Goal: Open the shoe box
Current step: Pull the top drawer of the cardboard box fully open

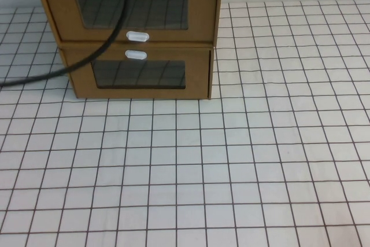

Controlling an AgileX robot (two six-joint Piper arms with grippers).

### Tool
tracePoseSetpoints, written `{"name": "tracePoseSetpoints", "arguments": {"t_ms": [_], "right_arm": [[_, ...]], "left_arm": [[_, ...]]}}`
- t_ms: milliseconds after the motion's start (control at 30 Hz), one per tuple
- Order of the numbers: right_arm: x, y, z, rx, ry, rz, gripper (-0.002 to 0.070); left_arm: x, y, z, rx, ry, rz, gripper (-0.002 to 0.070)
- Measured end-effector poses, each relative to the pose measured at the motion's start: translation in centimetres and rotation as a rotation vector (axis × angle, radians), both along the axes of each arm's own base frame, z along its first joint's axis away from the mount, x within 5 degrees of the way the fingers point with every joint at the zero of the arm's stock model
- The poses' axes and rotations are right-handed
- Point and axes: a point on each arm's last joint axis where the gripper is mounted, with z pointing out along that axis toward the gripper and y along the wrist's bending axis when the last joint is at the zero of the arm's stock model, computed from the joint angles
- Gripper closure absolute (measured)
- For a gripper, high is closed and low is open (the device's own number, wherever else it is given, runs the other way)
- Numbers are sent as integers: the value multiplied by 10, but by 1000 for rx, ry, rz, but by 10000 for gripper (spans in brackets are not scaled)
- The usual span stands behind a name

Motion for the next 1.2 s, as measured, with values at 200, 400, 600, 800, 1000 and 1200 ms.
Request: {"name": "tracePoseSetpoints", "arguments": {"t_ms": [200,400,600,800,1000,1200], "right_arm": [[0,0,0,0,0,0,689],[0,0,0,0,0,0,690],[0,0,0,0,0,0,689],[0,0,0,0,0,0,689],[0,0,1,1,-14,-2,689],[3,2,17,255,-163,-33,689]], "left_arm": [[68,-14,3,45,1,-33,677],[126,-20,-19,53,27,-23,677],[161,-14,-48,56,88,2,677],[177,-4,-63,-37,127,-14,677],[181,-2,-66,-60,134,-41,677],[179,-3,-67,-59,151,-54,677]]}}
